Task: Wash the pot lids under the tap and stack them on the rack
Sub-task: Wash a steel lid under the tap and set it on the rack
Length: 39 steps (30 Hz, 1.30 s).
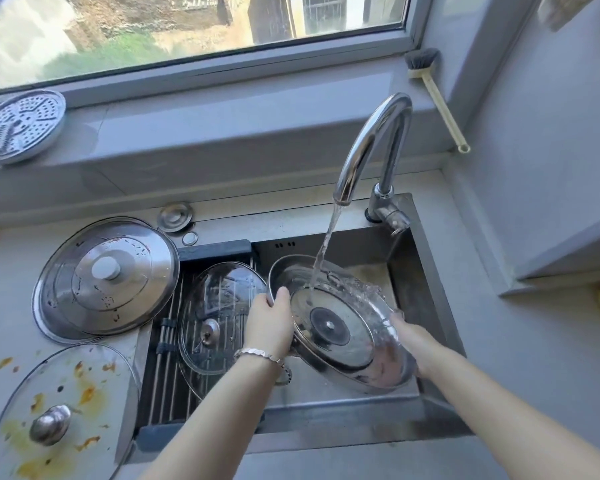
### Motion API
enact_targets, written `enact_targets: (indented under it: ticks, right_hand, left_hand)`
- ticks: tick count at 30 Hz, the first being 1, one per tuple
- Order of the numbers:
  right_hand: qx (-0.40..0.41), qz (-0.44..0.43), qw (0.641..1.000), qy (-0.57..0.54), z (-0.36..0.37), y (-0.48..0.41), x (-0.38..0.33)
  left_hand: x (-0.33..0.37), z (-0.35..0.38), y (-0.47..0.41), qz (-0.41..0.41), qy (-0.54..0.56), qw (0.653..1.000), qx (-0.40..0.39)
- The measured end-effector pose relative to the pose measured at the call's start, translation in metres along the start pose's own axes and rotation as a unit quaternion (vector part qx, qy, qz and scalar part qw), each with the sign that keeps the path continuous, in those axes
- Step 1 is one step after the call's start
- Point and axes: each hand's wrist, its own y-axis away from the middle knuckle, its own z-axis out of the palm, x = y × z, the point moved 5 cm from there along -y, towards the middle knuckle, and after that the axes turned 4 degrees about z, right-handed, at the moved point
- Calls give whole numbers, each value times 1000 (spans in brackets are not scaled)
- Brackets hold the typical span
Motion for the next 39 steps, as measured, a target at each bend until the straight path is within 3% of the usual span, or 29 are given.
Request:
enact_targets:
  ticks: [3, 7, 10, 12, 14, 17, 20, 22, 23, 25, 26, 28, 31, 35, 37, 39]
  right_hand:
    - [116, -96, 986, 68, -25, -3, -20]
    - [192, -281, 926, 166, -49, 17, -63]
    - [221, -360, 885, 194, -56, 29, -83]
    - [205, -386, 884, 166, -60, 27, -83]
    - [186, -375, 903, 100, -60, 20, -73]
    - [159, -292, 943, 0, -51, -2, -44]
    - [111, -159, 980, -31, -30, -23, -9]
    - [72, -78, 994, -22, -17, -29, 8]
    - [55, -44, 998, -2, -14, -28, 14]
    - [27, 10, 999, 22, -12, -23, 15]
    - [20, 22, 999, 36, -16, -20, 12]
    - [24, 27, 995, 96, -29, -25, 6]
    - [52, 34, 977, 204, -52, -24, -15]
    - [1, 35, 982, 184, -66, 10, -65]
    - [-51, 19, 991, 119, -62, 21, -91]
    - [-85, -31, 993, 78, -54, 25, -113]
  left_hand:
    - [-34, 14, -4, -100, 85, 990, -44]
    - [-71, 41, 13, -289, 267, 912, -116]
    - [-78, 58, 18, -326, 321, 875, -155]
    - [-72, 60, 16, -304, 352, 874, -141]
    - [-65, 52, 12, -230, 320, 911, -120]
    - [-51, 27, 11, -63, 184, 975, -109]
    - [-35, 4, 23, 119, 6, 982, -145]
    - [-27, -3, 34, 215, -188, 947, -146]
    - [-27, -4, 37, 267, -275, 912, -146]
    - [-31, 2, 45, 414, -402, 806, -130]
    - [-34, 8, 48, 471, -438, 755, -128]
    - [-40, 17, 47, 525, -425, 721, -153]
    - [-34, 30, 43, 529, -328, 761, -181]
    - [-32, 42, 43, 312, -130, 906, -255]
    - [-30, 41, 38, 214, -22, 958, -190]
    - [-33, 34, 29, 99, 73, 990, -71]
